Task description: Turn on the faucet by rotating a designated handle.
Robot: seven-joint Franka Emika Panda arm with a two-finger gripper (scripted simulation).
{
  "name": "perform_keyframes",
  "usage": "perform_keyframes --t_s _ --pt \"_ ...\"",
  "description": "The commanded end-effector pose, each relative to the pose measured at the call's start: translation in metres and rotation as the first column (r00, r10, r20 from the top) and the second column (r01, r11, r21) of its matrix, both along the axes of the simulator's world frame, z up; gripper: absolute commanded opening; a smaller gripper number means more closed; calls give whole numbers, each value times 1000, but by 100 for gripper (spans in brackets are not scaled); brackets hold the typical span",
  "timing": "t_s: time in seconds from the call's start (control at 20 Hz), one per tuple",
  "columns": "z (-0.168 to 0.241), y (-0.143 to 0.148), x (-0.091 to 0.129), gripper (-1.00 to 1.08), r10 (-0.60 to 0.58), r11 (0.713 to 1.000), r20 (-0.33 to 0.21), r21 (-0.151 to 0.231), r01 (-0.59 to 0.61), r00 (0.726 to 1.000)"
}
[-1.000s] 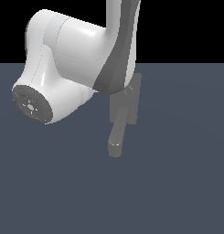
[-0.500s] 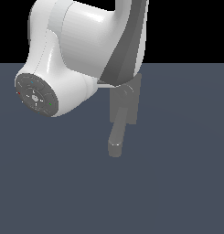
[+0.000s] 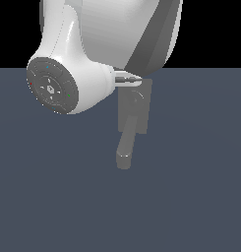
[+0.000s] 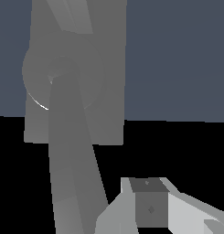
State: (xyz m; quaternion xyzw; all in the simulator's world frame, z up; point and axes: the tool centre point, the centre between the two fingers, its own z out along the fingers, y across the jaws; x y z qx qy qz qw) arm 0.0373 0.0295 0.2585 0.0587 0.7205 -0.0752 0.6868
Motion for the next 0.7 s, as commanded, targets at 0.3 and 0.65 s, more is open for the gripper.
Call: perform_keyframes --t_s 0.3,0.65 --pt "18 -18 1 -100 -3 1000 22 -5 3 1000" --pt "31 -45 -3 -100 -2 1000 32 -5 2 999"
